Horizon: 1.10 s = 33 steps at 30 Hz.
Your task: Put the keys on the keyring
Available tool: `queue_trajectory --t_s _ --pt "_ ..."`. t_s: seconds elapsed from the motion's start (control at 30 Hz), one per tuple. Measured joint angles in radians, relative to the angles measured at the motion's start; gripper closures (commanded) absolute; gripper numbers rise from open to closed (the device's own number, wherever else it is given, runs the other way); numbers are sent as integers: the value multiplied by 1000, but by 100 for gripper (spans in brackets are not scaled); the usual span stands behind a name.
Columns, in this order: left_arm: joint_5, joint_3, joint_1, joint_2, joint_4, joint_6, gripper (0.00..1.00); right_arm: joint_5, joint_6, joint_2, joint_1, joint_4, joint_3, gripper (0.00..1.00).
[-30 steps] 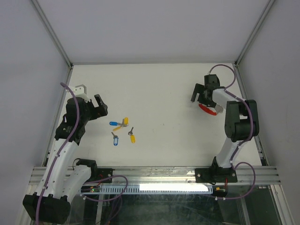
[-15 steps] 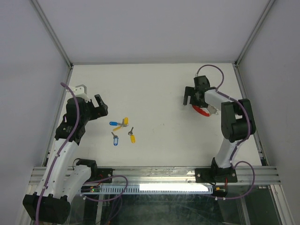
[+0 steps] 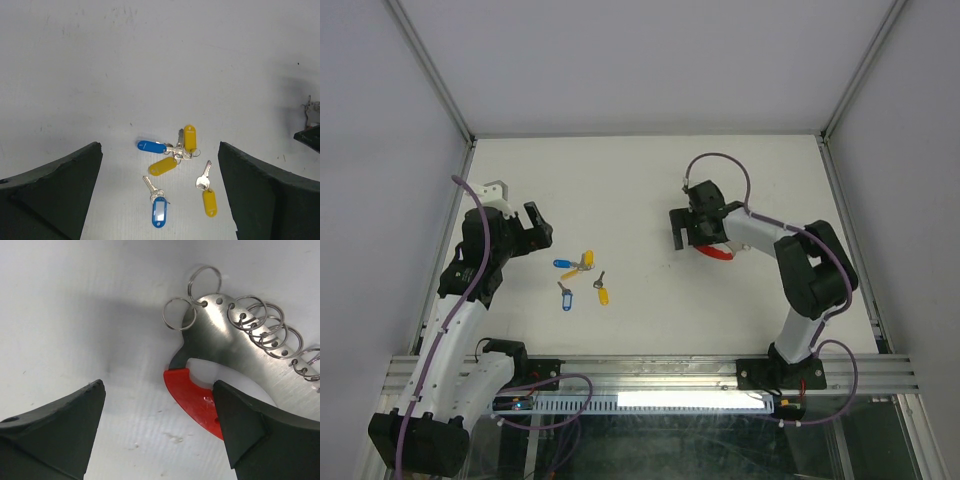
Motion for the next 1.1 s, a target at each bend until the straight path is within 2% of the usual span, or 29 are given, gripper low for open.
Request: queue_trajectory --t_s 0.7,0.87,1.1 --pt "1 0 -7 0 0 0 1 46 65 -35 562 -4 -46 10" --pt "1 0 -13 0 0 -1 1 70 108 -74 642 15 -97 10" --pt "2 -1 -13 8 0 -1 1 98 212 -201 657 16 -229 10"
